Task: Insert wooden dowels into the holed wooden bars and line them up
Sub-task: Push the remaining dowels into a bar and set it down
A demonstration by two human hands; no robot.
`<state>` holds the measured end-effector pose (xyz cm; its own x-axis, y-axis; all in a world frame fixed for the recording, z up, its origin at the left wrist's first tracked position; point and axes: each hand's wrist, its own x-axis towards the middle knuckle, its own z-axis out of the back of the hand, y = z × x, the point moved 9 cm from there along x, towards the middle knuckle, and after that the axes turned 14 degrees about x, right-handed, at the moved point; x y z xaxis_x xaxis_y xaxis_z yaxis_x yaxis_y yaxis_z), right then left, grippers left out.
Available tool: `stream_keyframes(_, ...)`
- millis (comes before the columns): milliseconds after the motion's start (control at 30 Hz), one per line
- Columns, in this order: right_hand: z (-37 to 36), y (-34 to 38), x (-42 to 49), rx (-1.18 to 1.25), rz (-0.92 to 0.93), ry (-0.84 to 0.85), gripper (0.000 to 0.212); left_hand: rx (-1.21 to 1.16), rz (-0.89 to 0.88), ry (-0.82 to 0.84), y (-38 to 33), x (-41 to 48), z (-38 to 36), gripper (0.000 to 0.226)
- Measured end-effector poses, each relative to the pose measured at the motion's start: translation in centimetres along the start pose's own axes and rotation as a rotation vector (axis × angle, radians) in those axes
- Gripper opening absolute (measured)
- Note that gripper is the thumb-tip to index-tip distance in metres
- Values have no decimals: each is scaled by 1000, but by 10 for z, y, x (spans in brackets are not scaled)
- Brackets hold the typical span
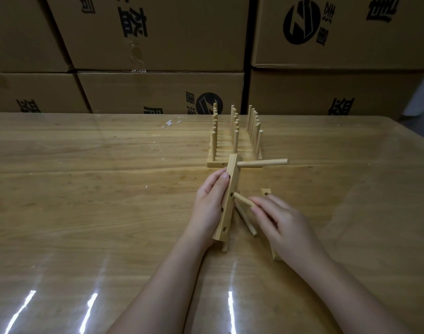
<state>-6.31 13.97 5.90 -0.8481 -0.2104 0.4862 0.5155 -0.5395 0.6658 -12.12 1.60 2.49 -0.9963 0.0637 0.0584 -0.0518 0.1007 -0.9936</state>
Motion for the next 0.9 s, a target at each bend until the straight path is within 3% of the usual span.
stream_keyframes(200, 2, 14, 0, -126, 94, -27, 25, -62, 1, 35, -1, 0, -3, 19)
stream_keyframes(600, 7, 26, 0, -425, 187, -44, 24, 33, -60, -14, -2, 2, -1, 14)
stream_keyframes(900, 6, 28, 0, -425, 172, -57, 20, 96, -86, -50, -3, 1, -2, 14)
